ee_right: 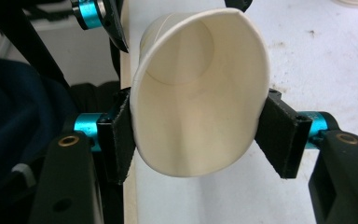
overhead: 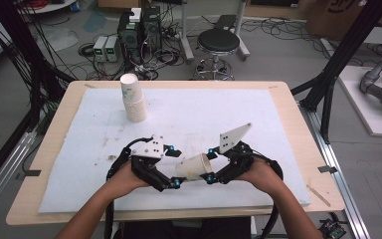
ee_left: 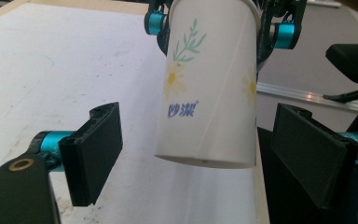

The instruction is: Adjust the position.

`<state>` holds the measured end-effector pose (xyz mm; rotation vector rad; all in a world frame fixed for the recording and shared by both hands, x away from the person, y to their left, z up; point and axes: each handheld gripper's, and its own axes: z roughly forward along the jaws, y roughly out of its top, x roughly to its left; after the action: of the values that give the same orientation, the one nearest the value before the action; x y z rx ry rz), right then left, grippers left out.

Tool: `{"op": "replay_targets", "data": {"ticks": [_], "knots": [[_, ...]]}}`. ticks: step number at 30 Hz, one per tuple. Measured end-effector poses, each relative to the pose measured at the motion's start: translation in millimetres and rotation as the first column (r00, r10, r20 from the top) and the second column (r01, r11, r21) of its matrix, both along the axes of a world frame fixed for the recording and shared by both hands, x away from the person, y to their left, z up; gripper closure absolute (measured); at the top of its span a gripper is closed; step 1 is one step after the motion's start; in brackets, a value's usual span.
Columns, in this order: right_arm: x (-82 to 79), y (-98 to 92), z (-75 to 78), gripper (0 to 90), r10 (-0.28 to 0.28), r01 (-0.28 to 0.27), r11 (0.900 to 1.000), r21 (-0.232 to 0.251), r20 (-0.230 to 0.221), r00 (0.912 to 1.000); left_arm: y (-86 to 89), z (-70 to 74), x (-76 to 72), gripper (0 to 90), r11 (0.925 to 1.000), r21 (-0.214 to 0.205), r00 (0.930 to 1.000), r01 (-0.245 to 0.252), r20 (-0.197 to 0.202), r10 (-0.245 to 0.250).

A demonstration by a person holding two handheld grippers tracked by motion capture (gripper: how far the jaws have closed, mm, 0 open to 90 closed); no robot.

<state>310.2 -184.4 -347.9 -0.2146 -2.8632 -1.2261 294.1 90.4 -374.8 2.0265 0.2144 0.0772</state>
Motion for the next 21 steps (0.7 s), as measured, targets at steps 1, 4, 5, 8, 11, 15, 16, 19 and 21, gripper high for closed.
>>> {"op": "replay_targets", "data": {"ticks": [1,4,5,8,11,15,16,19,21], "knots": [[0.0,1.9,0.7,35.9,0.004,-0.004,0.9999,-0.015,0.003,1.0,-0.9,0.5,0.2,16.7,0.9999,0.012,1.0,0.003,0.002,-0.003],[0.0,7.2,2.7,35.9,0.018,-0.018,0.9987,-0.049,0.009,0.9998,-4.2,0.4,0.0,17.0,0.9991,0.042,0.9999,0.01,0.007,-0.01],[-0.2,9.0,3.4,36.0,0.018,-0.018,0.9979,-0.062,0.014,0.9997,-5.6,0.1,-0.3,17.0,0.9985,0.053,0.9999,0.012,0.01,-0.013],[-0.3,14.1,5.6,35.9,0.026,-0.023,0.9946,-0.101,0.023,0.9994,-9.7,-0.8,-0.7,17.0,0.9962,0.085,0.9997,0.018,0.016,-0.02],[-0.1,18.0,7.8,35.9,0.036,-0.032,0.9906,-0.133,0.031,0.9988,-13.0,-0.3,-0.4,17.3,0.9944,0.103,0.9995,0.024,0.018,-0.026],[0.4,22.4,9.6,35.9,0.043,-0.036,0.9842,-0.173,0.039,0.9983,-16.4,0.3,1.0,18.1,0.9923,0.121,0.9993,0.03,0.02,-0.032],[0.4,22.9,10.0,35.9,0.043,-0.036,0.9835,-0.177,0.035,0.9985,-17.2,0.2,1.2,18.5,0.9911,0.13,0.9993,0.03,0.021,-0.033],[0.8,25.0,10.7,35.9,0.051,-0.043,0.9814,-0.187,0.039,0.9979,-20.1,-0.8,1.7,19.2,0.9881,0.15,0.9992,0.033,0.017,-0.036],[0.7,26.3,11.5,35.9,0.052,-0.043,0.9788,-0.2,0.041,0.9978,-22.0,-1.4,2.0,20.1,0.9863,0.161,0.9991,0.037,0.015,-0.04]]}}
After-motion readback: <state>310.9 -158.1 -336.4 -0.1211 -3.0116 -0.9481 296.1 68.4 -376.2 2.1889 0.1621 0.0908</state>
